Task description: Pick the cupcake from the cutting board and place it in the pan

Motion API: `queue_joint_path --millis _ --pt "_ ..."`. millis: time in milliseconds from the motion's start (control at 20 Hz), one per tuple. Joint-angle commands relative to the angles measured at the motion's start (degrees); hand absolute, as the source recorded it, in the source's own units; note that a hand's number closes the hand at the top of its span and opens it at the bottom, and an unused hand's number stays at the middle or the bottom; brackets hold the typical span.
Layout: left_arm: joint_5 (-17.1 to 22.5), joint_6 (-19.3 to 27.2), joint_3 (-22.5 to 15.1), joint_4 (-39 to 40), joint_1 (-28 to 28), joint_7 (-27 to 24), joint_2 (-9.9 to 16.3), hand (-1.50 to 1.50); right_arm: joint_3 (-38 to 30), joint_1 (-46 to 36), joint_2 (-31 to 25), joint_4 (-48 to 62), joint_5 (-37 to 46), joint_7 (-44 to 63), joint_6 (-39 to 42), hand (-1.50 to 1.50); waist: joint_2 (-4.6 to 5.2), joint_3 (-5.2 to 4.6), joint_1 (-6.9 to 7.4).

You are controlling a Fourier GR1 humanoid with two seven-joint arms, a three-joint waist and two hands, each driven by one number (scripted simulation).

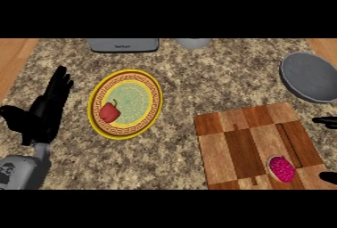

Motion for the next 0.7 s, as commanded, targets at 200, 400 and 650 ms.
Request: queue_joint_path --millis 200,400,650 --pt "0.5 -1.5 1.6 1.6 -0.7 -0.9 -0.1 0.00 -4.7 1.0 -19.3 4.3 7.1 -15.5 7.1 -1.50 -0.28 -0.18 0.38" --pt "-1.9 -0.3 -0.5 1.5 -1.8 -0.3 -1.7 0.00 -2.0 -1.2 -24.4 3.6 11.4 -13.7 4.3 -1.50 -0.12 -0.21 1.07" --pt "-3.3 1.2 0.2 1.3 -2.4 1.4 -2.9 0.00 -1.8 -3.4 -25.3 -0.9 7.7 -8.8 5.0 -1.50 -0.32 -0.25 0.82"
